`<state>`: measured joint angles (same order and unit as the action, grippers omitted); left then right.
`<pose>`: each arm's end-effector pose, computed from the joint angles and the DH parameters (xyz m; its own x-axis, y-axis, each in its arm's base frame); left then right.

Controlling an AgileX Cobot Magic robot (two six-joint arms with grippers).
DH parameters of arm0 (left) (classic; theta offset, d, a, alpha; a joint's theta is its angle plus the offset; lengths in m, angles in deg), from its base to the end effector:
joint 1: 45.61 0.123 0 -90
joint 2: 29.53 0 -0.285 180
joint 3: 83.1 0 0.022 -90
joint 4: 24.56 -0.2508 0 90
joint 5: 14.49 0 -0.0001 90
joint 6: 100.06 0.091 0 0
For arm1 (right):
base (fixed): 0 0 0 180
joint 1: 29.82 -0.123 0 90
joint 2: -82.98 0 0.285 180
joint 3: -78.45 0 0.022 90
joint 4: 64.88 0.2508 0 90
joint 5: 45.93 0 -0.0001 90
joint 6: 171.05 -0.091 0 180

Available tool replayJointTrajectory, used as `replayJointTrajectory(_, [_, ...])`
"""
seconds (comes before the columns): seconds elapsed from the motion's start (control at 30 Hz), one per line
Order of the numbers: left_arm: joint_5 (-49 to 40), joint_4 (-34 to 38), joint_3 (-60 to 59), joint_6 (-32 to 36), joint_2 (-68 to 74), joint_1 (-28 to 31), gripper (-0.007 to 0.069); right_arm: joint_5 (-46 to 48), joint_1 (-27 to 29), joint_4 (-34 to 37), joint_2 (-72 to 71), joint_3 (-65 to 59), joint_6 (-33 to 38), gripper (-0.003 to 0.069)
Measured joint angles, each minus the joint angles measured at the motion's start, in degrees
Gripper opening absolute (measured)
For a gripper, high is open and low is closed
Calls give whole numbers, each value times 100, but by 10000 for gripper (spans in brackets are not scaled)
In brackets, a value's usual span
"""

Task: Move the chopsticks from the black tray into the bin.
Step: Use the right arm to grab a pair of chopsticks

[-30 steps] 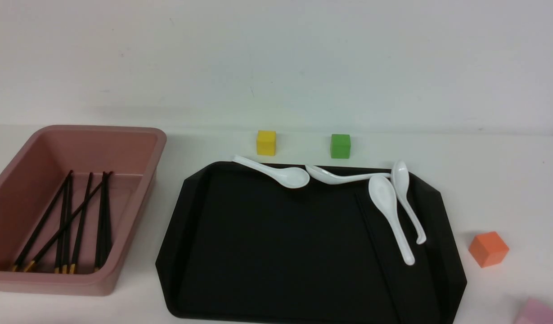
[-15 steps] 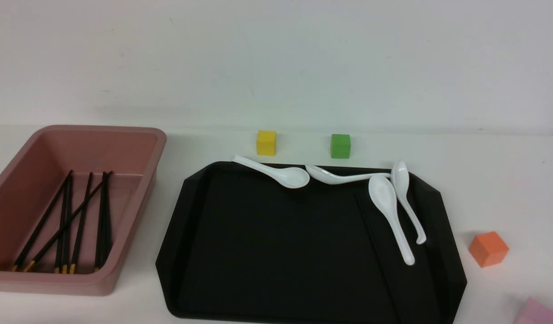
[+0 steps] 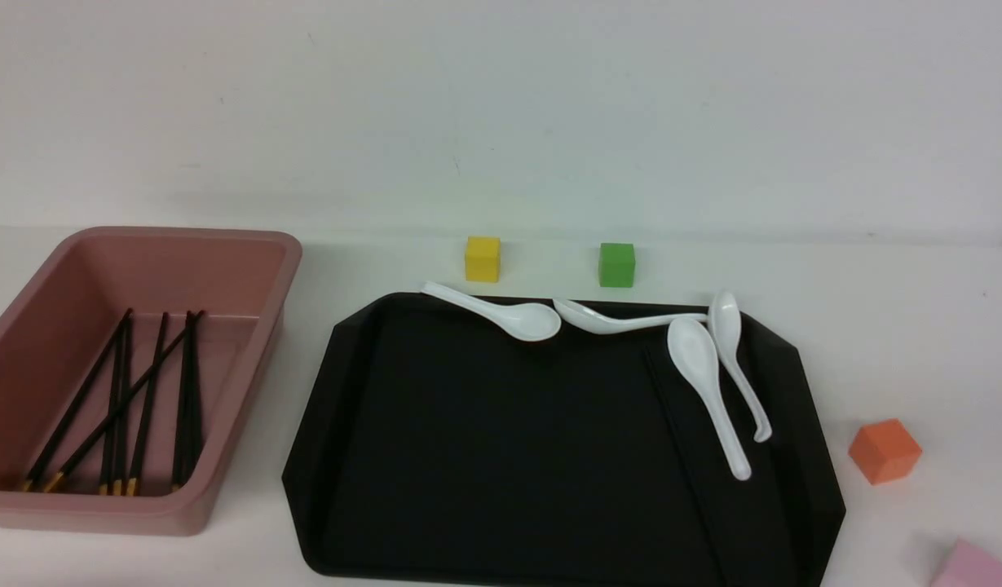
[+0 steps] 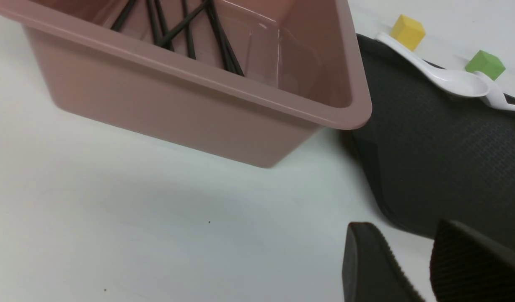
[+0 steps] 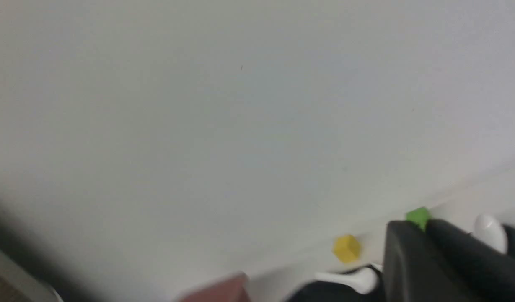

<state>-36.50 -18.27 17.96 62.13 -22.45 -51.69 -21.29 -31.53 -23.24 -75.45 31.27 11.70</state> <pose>0.0516 -0.0093 0.1694 -0.3381 -0.3670 -0.8666 0.0099 0.9194 -0.3932 0.0473 0.0267 0.3427 -0.1475 0.5632 -0.8130 -0.2704 0.7677 0.5809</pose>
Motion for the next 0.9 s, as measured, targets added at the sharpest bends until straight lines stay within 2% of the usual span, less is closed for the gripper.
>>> replayJointTrajectory(0.1, [0, 0, 0, 0, 0, 0, 238, 988, 0, -498, 973, 736, 218, -8])
replayJointTrajectory(0.13, [0, 0, 0, 0, 0, 0, 238, 1720, 0, -789, 1708, 1157, 221, -3])
replayJointTrajectory(0.23, [0, 0, 0, 0, 0, 0, 238, 2941, 0, -953, 3097, 1699, 297, 2])
replayJointTrajectory(0.3, [0, 0, 0, 0, 0, 0, 238, 3250, 0, -885, 3687, 1845, 422, 3])
replayJointTrajectory(0.43, [0, 0, 0, 0, 0, 0, 238, 4034, -112, -313, 5757, 2084, 1538, 4])
replayJointTrajectory(0.57, [0, 0, 0, 0, 0, 0, 238, 4046, -505, -295, 6732, 2323, 1757, 4])
replayJointTrajectory(0.67, [0, 0, 0, 0, 0, 0, 238, 3732, -877, -732, 7173, 2567, 1317, 4])
replayJointTrajectory(0.73, [0, 0, 0, 0, 0, 0, 238, 3506, -1182, -1373, 7444, 2773, 588, 7])
replayJointTrajectory(0.77, [0, 0, 0, 0, 0, 0, 238, 3425, -1482, -1958, 7688, 2937, 33, 13])
replayJointTrajectory(0.9, [0, 0, 0, 0, 0, 0, 239, 3305, -2089, -3211, 8202, 3321, -1182, 47])
